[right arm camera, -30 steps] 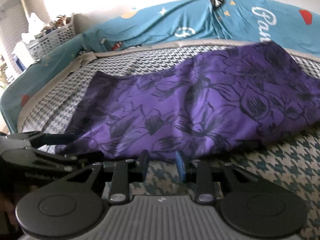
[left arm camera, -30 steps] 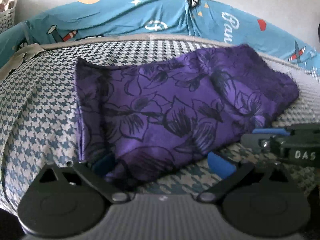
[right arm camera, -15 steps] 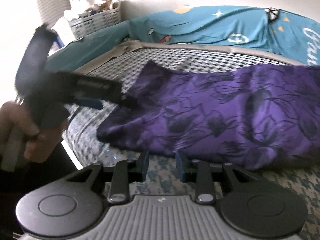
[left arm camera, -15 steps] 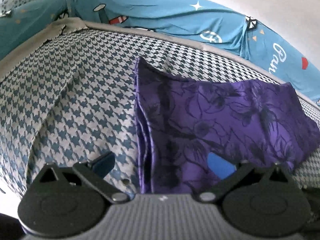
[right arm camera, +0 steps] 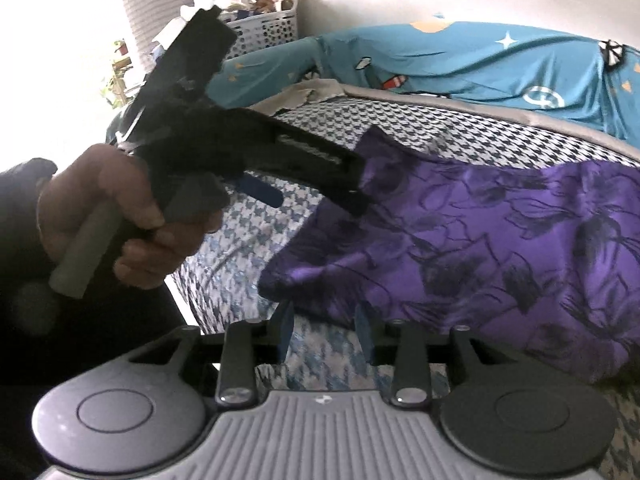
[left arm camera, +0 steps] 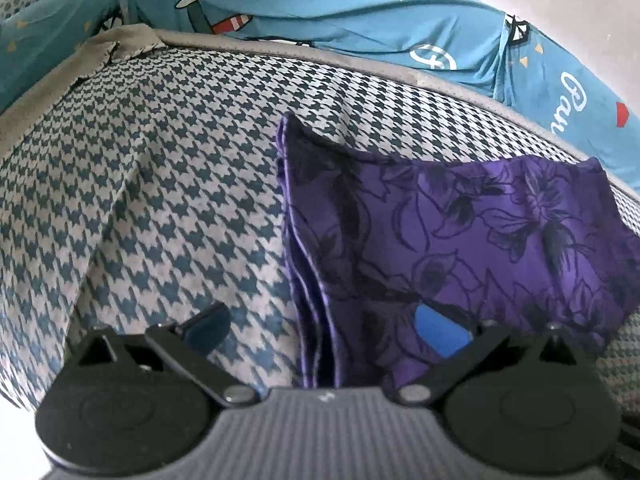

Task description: Fold clothes

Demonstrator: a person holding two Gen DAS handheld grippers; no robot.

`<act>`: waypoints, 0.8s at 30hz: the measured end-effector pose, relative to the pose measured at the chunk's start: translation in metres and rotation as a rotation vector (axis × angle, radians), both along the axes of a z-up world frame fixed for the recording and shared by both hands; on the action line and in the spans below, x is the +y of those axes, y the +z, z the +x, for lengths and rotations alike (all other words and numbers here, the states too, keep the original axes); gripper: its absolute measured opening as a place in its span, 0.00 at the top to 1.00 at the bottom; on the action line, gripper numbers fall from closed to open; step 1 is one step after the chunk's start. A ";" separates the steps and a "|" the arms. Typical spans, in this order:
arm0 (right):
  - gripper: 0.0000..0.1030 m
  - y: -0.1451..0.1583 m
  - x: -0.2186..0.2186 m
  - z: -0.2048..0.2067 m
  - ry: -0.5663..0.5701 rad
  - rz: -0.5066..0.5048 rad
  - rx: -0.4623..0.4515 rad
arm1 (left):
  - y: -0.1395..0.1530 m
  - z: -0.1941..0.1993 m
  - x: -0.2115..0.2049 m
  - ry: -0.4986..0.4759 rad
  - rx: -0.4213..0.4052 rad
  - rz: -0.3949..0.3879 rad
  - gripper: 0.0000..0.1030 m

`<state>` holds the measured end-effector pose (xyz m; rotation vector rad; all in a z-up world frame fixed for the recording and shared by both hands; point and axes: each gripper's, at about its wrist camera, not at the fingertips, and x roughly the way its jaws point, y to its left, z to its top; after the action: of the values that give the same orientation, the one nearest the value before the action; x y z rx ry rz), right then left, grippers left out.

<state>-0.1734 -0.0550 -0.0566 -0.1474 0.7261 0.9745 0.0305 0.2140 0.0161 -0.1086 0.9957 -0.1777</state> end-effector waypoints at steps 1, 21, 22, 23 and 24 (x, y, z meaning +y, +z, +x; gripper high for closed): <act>0.66 0.000 0.003 0.000 0.005 0.001 -0.007 | -0.001 0.001 0.001 0.003 0.002 -0.002 0.00; 0.56 -0.006 0.043 -0.007 0.138 -0.049 -0.139 | -0.005 0.009 0.012 0.072 0.021 -0.050 0.00; 0.56 -0.008 0.045 -0.008 0.149 -0.057 -0.151 | -0.005 0.009 0.012 0.073 0.023 -0.053 0.00; 0.56 -0.009 0.047 -0.009 0.158 -0.064 -0.160 | -0.005 0.010 0.013 0.073 0.024 -0.056 0.00; 0.55 -0.011 0.049 -0.011 0.167 -0.071 -0.172 | -0.005 0.010 0.013 0.074 0.025 -0.059 0.00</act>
<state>-0.1840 -0.0056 -0.0678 -0.3546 0.5971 1.0805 0.0405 0.2273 0.0113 -0.2012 1.0102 -0.1384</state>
